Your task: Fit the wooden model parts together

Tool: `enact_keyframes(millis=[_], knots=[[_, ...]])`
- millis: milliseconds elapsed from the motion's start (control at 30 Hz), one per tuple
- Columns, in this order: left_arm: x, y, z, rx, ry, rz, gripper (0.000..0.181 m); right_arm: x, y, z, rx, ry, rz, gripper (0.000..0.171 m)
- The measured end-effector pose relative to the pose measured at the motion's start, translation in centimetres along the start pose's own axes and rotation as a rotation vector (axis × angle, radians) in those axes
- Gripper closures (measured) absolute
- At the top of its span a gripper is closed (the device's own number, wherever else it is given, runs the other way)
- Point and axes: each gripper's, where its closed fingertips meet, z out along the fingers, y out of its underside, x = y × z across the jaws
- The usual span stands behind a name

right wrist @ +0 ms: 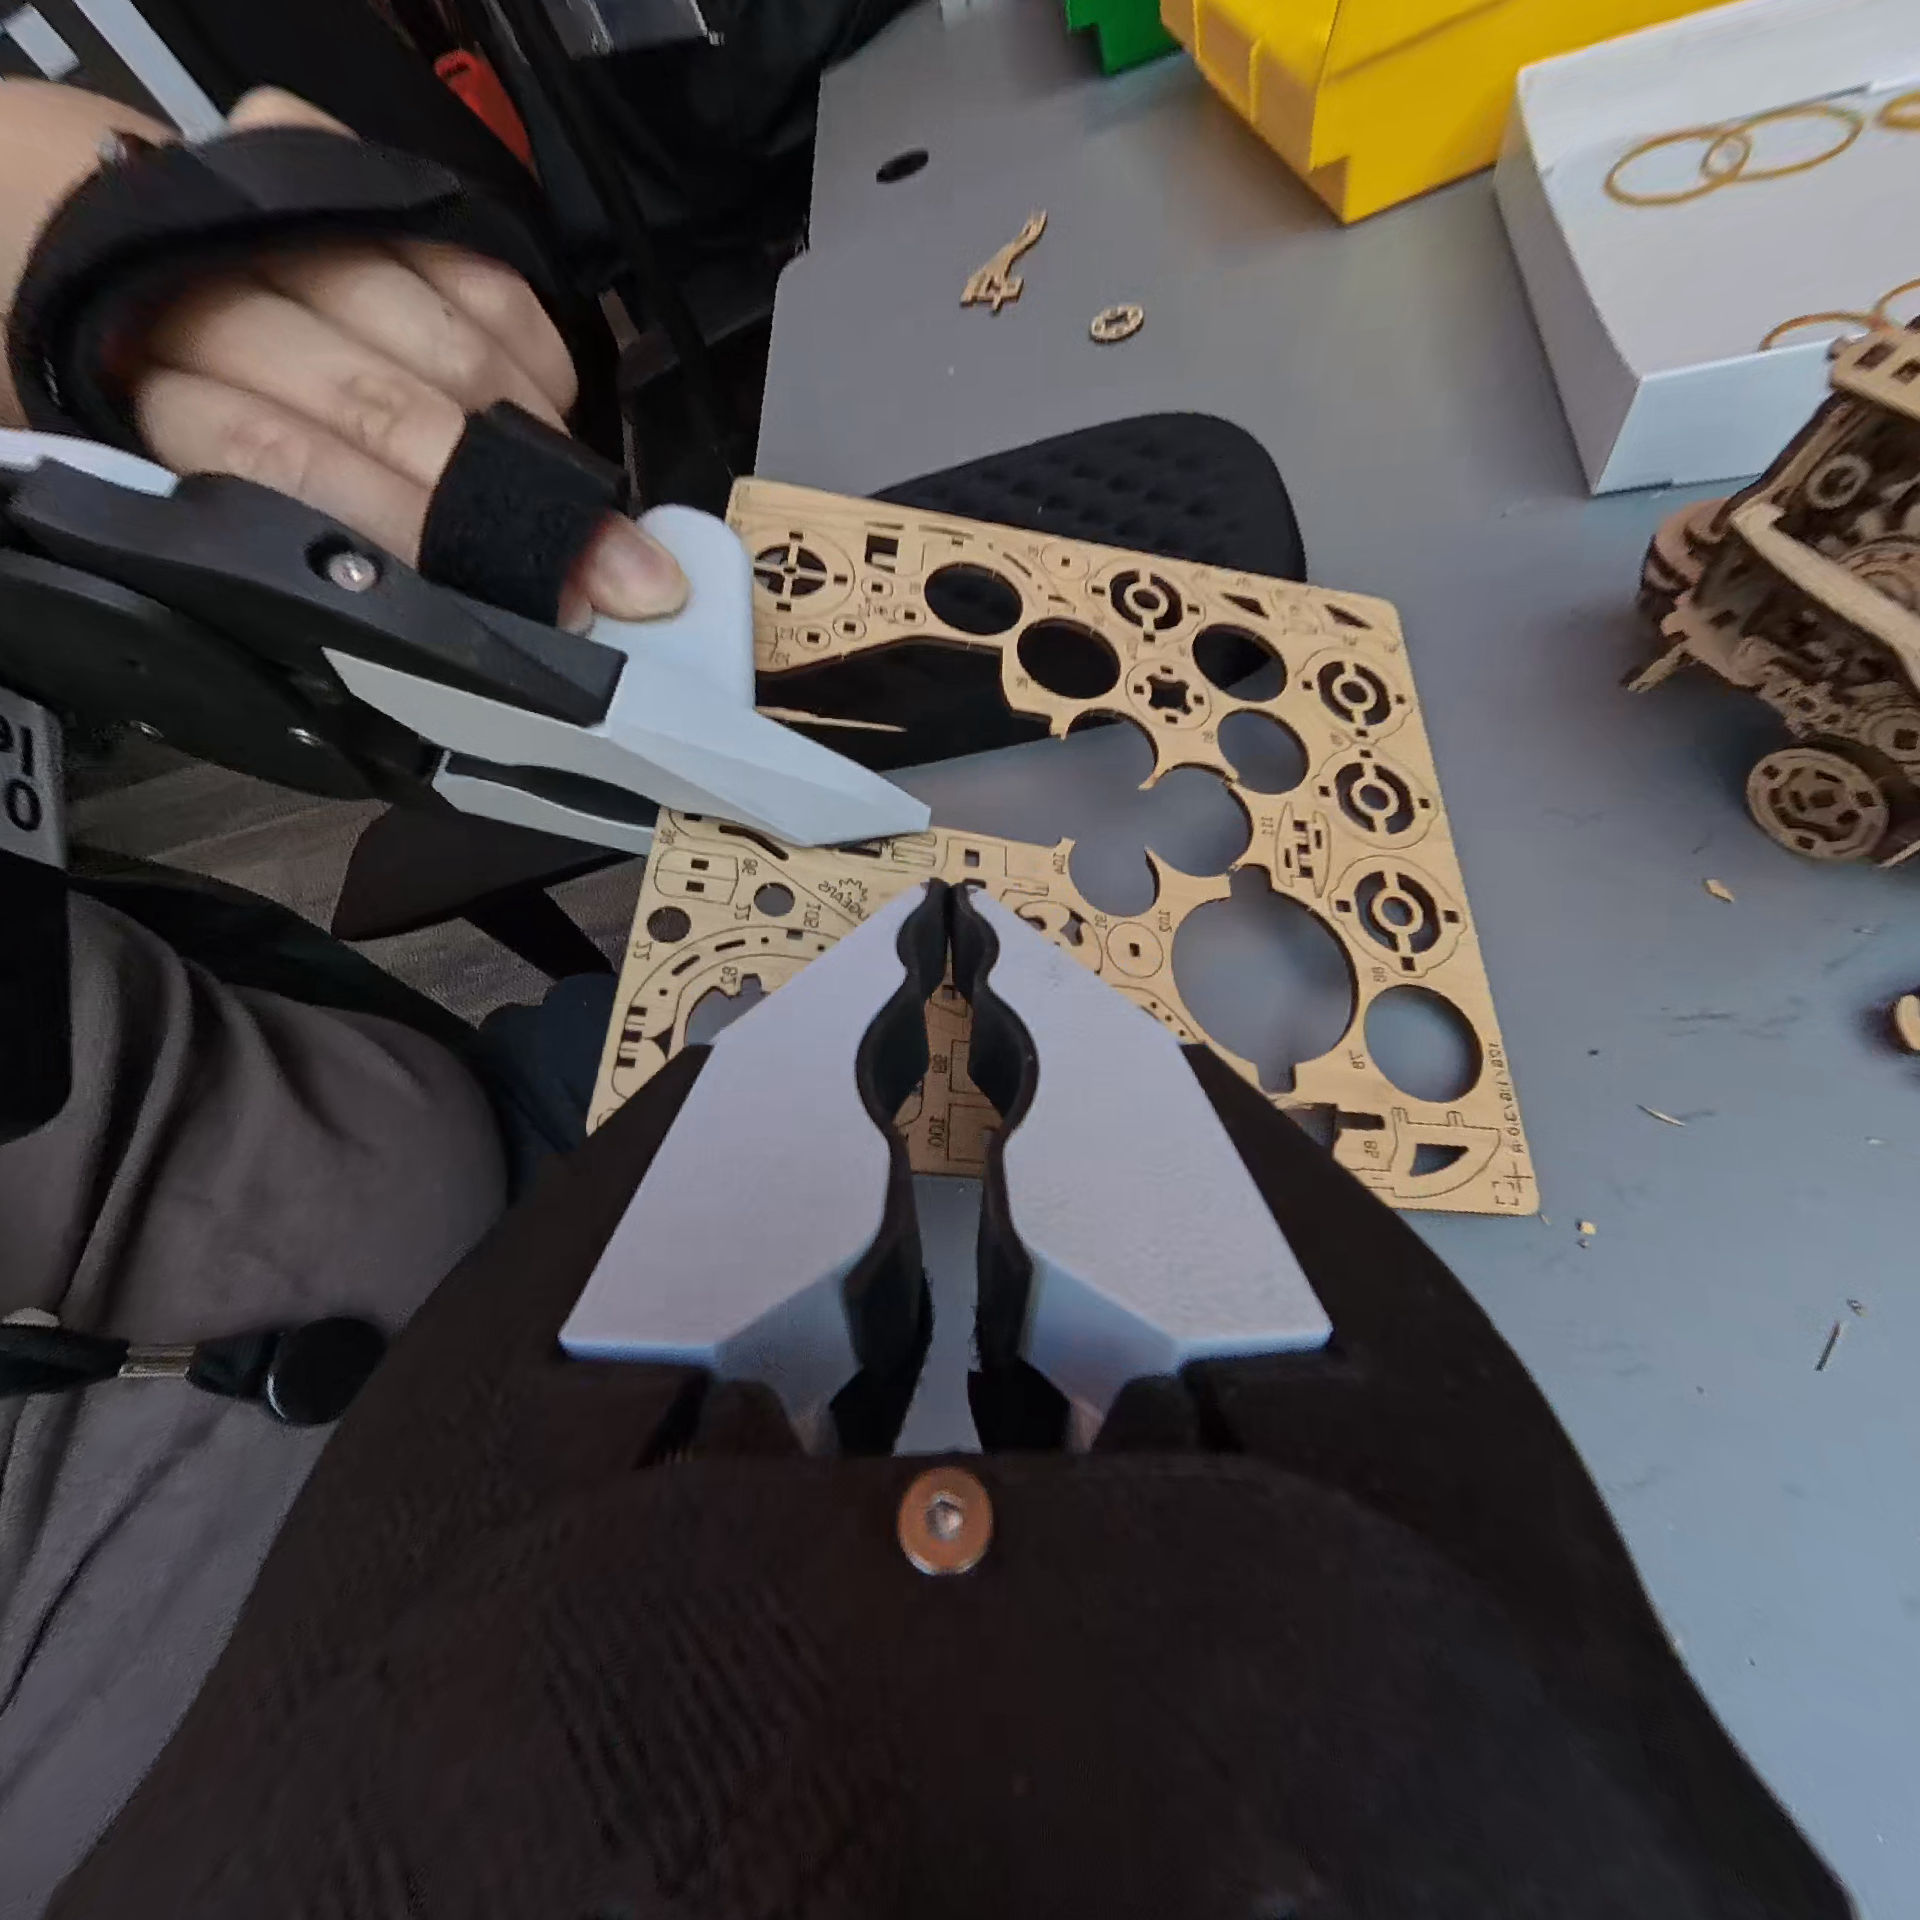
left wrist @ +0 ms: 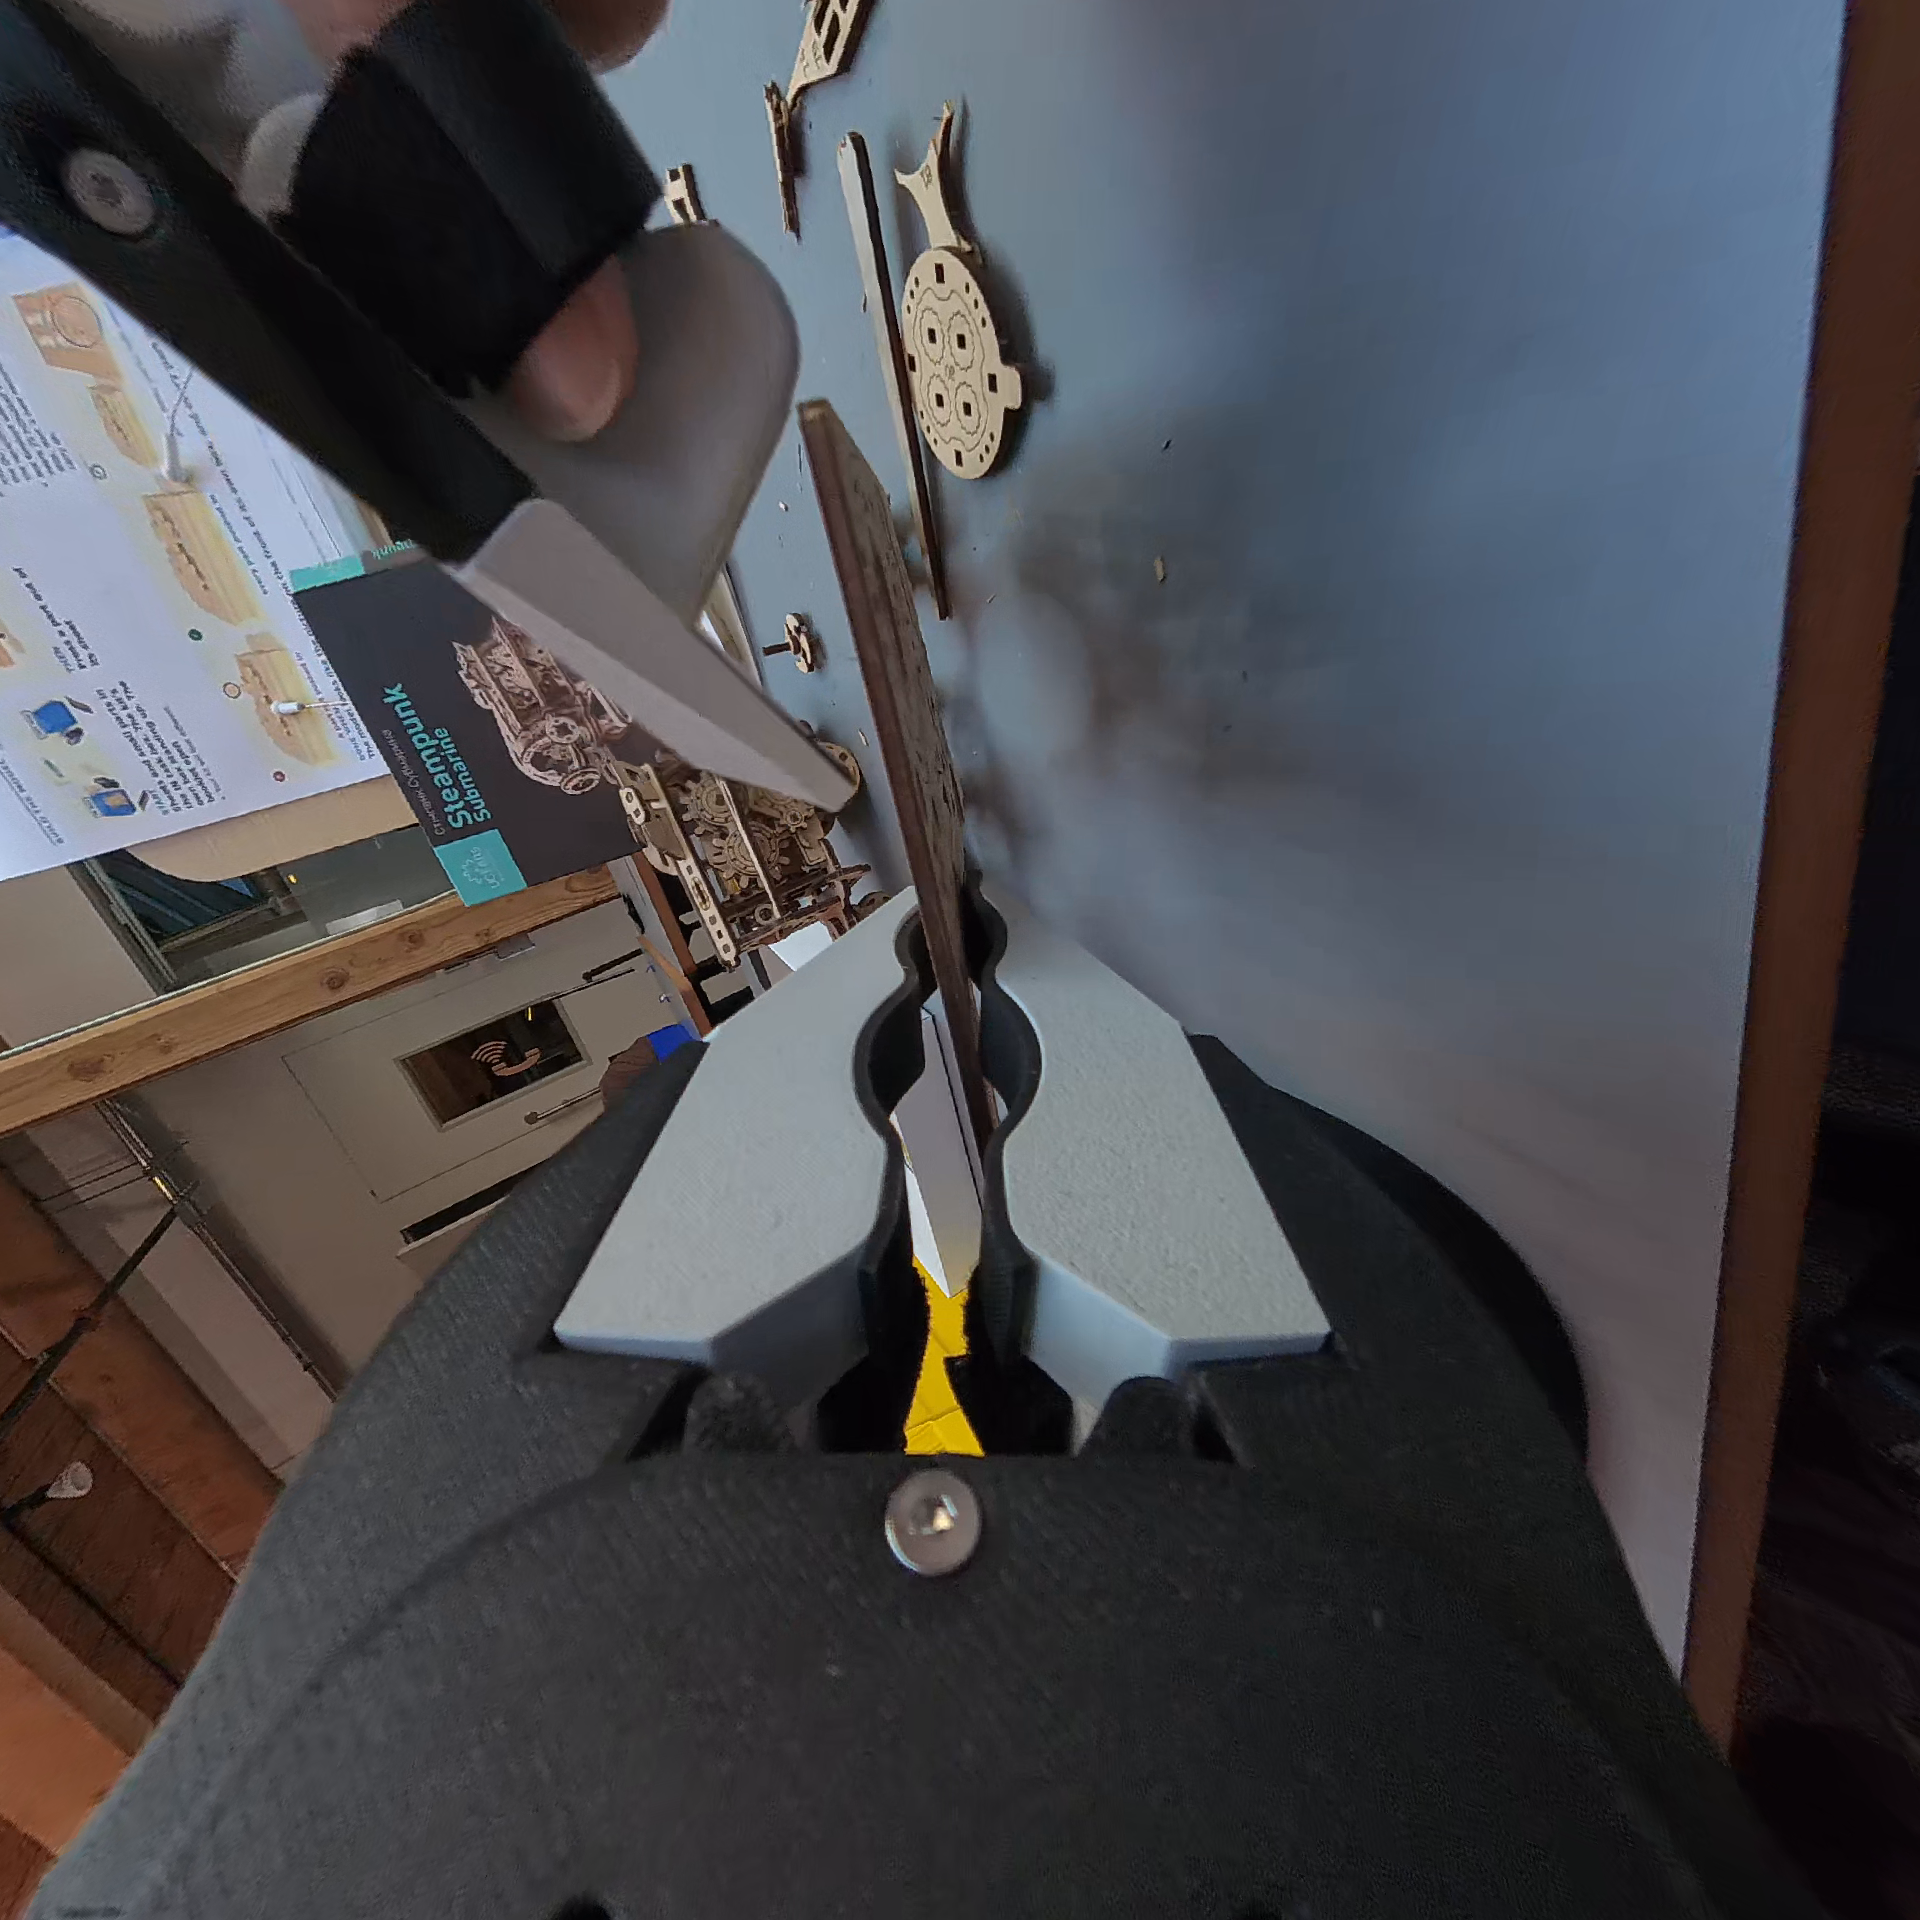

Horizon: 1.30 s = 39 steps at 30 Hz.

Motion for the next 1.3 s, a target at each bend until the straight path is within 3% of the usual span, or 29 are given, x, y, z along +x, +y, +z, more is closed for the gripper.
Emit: enact_keyframes(millis=[133, 233, 367, 433, 467, 633, 733, 867, 1033, 1233, 1300], knots=[[-0.1, 0.0, 0.0, 0.002, 0.000, 0.001, 0.180, -0.4, -2.1, -0.8, 0.099, 0.008, -0.001, 0.171], [-0.2, 0.2, 0.0, -0.002, 0.004, -0.007, 0.180, 0.0, 0.9, 0.8, -0.067, 0.015, -0.009, 0.171], [-0.3, 0.5, 0.1, -0.001, 0.002, -0.019, 0.180, -0.2, -2.0, -0.2, 0.084, 0.032, -0.001, 0.171], [-0.3, 0.4, 0.1, -0.001, 0.006, -0.013, 0.180, 0.6, 0.6, 1.0, -0.069, 0.065, -0.003, 0.171], [0.0, 0.4, 0.1, 0.000, 0.020, -0.017, 0.180, 0.5, 0.3, 0.9, -0.051, 0.070, -0.018, 0.171], [-0.4, 1.3, 0.5, -0.024, -0.006, -0.006, 0.180, -2.7, -6.5, -4.5, 0.342, -0.012, -0.089, 0.171], [-0.8, 2.4, 0.6, -0.024, 0.051, -0.084, 0.180, -5.6, -7.0, -7.7, 0.504, -0.001, -0.242, 0.171], [-2.3, 4.1, 0.6, -0.004, 0.168, -0.249, 0.180, -3.7, -1.8, -6.6, 0.392, 0.252, -0.230, 0.171], [-4.7, 5.8, 0.9, -0.036, 0.280, -0.350, 0.180, -3.5, 4.5, 1.0, 0.093, 0.302, -0.038, 0.158], [-6.9, 6.2, 0.3, -0.050, 0.393, -0.445, 0.180, -3.3, 6.3, 4.8, -0.146, 0.387, -0.074, 0.150], [-7.4, 6.6, 0.2, -0.064, 0.414, -0.462, 0.180, -2.8, 6.0, 4.7, -0.134, 0.400, -0.041, 0.166]])
